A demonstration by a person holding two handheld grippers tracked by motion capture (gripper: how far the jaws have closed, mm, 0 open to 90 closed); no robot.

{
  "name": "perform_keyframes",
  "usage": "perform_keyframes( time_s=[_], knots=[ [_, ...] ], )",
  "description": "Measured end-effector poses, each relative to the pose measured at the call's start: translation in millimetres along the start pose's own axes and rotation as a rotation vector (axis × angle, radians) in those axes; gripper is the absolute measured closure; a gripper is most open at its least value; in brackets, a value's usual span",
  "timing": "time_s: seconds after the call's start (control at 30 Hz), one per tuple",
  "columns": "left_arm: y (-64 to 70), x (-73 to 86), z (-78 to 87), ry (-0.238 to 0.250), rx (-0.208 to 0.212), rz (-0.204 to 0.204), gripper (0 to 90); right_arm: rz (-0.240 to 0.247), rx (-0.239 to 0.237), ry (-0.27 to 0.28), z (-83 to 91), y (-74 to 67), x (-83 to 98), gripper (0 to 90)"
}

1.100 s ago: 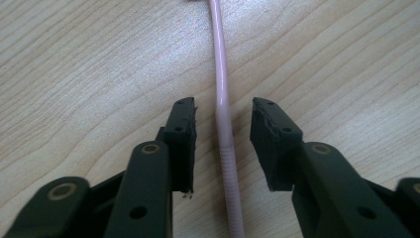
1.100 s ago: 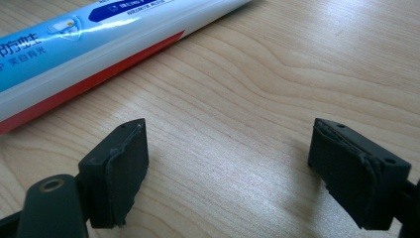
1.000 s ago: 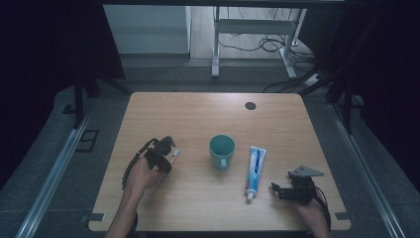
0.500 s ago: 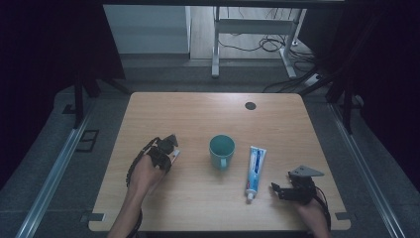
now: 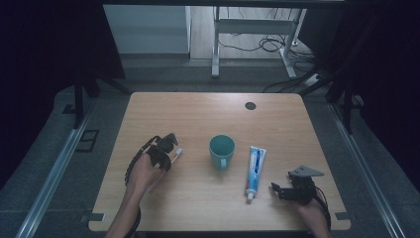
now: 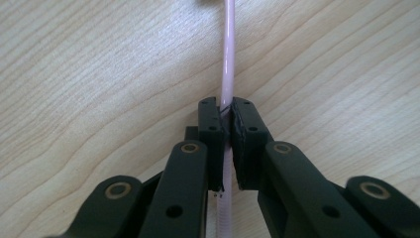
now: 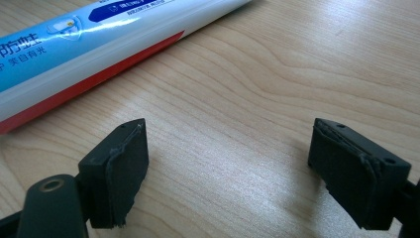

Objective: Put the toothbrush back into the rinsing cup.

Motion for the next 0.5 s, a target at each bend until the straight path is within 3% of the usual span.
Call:
perform_keyframes(
  time_s=[0.23, 0.5],
  knots=[
    [8.1, -7.8, 13.8, 0.105, 0.024, -0.045, 84.0, 0.0, 0.0, 0.0, 0.0, 0.0, 0.0, 15.5],
    [12.5, -12.5, 24.4, 0.17, 0.038, -0.065, 84.0, 0.0, 0.0, -0.001, 0.0, 0.0, 0.0, 15.5]
  ],
)
Point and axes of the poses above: each handheld gripper's, and its own axes: z roughly backward along the jaws, x roughly out of its underside, y roughly to its right, the point moved 9 cm from there along -z, roughly forward along the jaws, and after that the axes turned 5 degrees about -y, right-handed, at the moved point
